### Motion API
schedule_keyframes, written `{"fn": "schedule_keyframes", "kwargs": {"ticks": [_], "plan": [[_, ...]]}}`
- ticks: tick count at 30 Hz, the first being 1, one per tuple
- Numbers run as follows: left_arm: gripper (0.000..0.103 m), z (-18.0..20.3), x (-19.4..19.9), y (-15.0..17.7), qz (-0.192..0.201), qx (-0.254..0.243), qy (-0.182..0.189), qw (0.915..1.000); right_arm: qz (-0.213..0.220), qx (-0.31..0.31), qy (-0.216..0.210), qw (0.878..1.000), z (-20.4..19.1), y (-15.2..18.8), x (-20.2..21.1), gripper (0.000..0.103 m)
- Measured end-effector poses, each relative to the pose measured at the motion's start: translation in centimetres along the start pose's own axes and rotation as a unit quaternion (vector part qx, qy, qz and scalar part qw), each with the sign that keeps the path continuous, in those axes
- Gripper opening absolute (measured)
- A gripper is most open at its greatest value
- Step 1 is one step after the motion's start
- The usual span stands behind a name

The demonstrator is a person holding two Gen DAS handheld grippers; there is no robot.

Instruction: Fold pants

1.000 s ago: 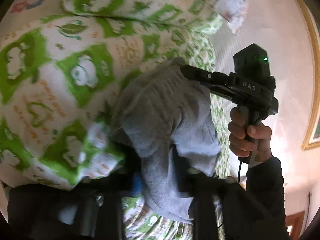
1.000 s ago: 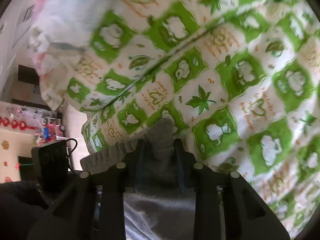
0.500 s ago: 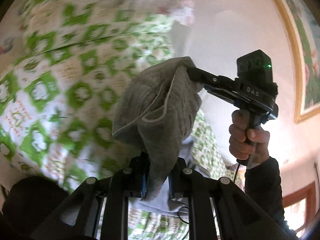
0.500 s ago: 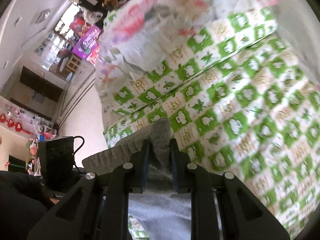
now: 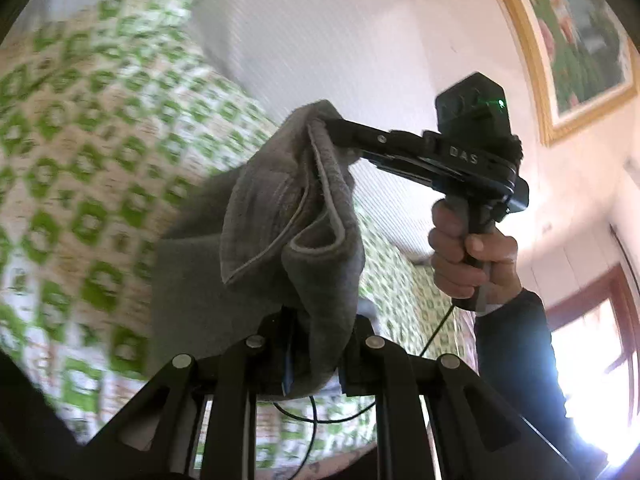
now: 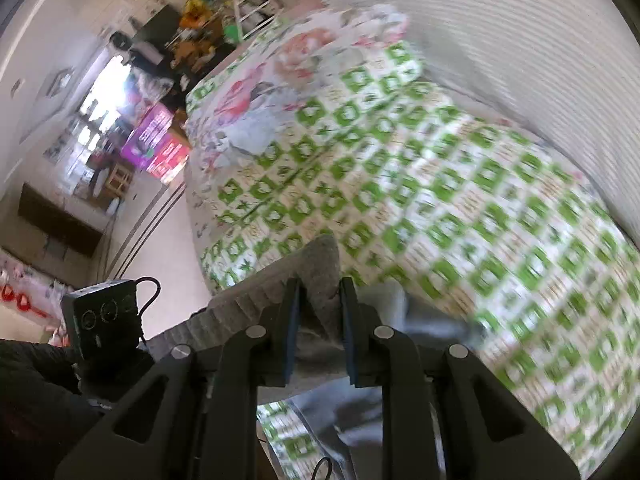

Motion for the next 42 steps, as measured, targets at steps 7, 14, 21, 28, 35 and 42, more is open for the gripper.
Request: {"fn": "schedule_keyframes", "kwargs": {"ticks": [7, 14, 21, 28, 35, 42], "plan": [[0.013, 6.0, -5.3, 3.2, -0.062, -0.059, 0.029, 0.9959, 0.041, -0.06, 0.022, 0.997, 4.4, 5.3, 6.6, 0.02], [0.013, 9.5, -10.8, 6.1, -0.113, -0.101, 0.034, 0.9878, 0.068, -0.135, 0.048, 0.987, 9.7, 11.4, 11.2, 0.02], [0.013, 10.5, -16.2, 9.4, -0.153, -0.143, 0.003, 0.9779, 0.083, -0.2, 0.049, 0.975, 15.2, 16.5, 11.9, 0.02], [0.014, 10.7, -19.2, 10.2, -0.163, -0.158, -0.014, 0.9737, 0.109, -0.234, 0.025, 0.966, 18.3, 19.0, 11.4, 0.02], [0.03, 10.3, -21.0, 11.6, -0.178, -0.177, -0.017, 0.9679, 0.125, -0.252, 0.003, 0.96, 19.4, 20.5, 11.2, 0.024], [0.052, 11.7, -20.1, 12.9, -0.179, -0.199, 0.003, 0.9635, 0.149, -0.299, 0.015, 0.943, 20.8, 22.9, 12.7, 0.052]]}}
Point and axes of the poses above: each gripper's, at about its wrist camera, not at the fingertips, and x roughly against the way its jaws point, z to its right, y to its underside, the point moved 8 cm from there along -x, roughly the way its jaws point, and after that the axes turned 1 degree about y, right-handed, at the moved point
